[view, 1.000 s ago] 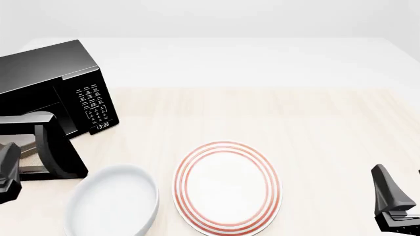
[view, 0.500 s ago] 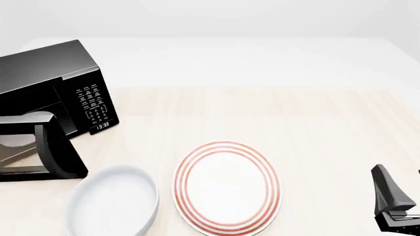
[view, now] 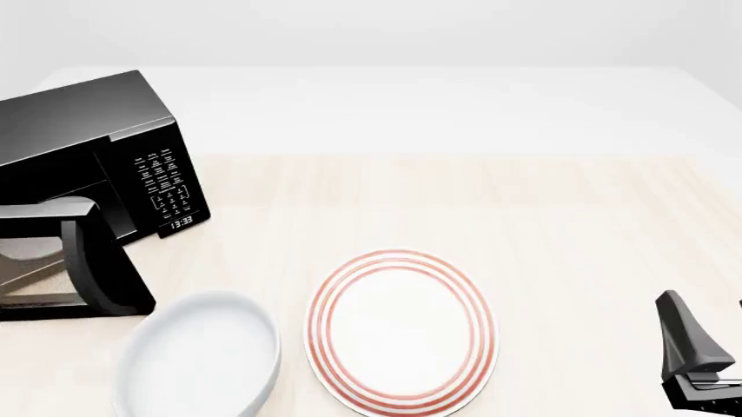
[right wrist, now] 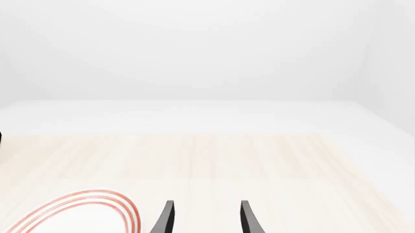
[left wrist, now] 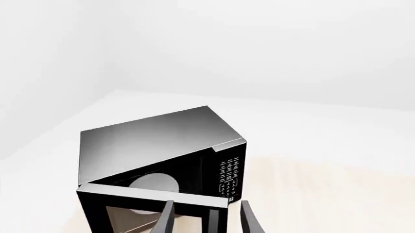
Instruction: Open the microwave.
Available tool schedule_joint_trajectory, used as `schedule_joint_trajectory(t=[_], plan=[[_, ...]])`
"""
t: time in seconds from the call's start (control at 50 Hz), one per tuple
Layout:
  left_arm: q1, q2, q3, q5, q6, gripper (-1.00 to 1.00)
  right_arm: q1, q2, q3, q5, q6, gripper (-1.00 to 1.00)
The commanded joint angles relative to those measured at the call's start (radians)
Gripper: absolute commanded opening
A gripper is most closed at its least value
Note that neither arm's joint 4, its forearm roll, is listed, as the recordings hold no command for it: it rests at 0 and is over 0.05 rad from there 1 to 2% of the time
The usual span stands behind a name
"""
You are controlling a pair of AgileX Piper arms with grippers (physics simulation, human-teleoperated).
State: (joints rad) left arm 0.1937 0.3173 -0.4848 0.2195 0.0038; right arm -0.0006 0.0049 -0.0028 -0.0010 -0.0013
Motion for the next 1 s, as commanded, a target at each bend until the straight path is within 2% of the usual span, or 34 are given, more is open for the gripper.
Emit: schedule_joint_trajectory(t=[0.02, 0.12, 0.32, 0.6, 0.66, 0.7, 0.74, 0.8, 1.0], plan=[[-0.014, 0.100, -0.100, 0.026, 0.024, 1.00, 0.000, -0.001, 0.000, 0.000, 0.000, 1.00], [-0.024, 0.166, -0.159, 0.033, 0.054, 1.00, 0.000, -0.001, 0.000, 0.000, 0.000, 1.00], [-0.018, 0.224, -0.168, 0.015, 0.063, 1.00, 0.000, -0.001, 0.000, 0.001, 0.000, 1.00], [-0.035, 0.327, -0.266, 0.084, 0.125, 1.00, 0.000, -0.001, -0.001, 0.002, 0.000, 1.00], [-0.030, 0.351, -0.272, 0.093, 0.129, 1.00, 0.000, -0.001, -0.001, 0.002, 0.000, 1.00], [-0.044, 0.376, -0.291, 0.107, 0.107, 1.00, 0.000, -0.001, -0.001, 0.002, 0.000, 1.00], [-0.043, 0.395, -0.310, 0.120, 0.130, 1.00, 0.000, -0.001, -0.001, 0.002, 0.000, 1.00], [-0.035, 0.414, -0.341, 0.139, 0.118, 1.00, 0.000, -0.001, -0.001, 0.002, 0.000, 1.00], [-0.062, 0.477, -0.336, 0.130, 0.106, 1.00, 0.000, 0.000, -0.001, 0.001, 0.000, 1.00]])
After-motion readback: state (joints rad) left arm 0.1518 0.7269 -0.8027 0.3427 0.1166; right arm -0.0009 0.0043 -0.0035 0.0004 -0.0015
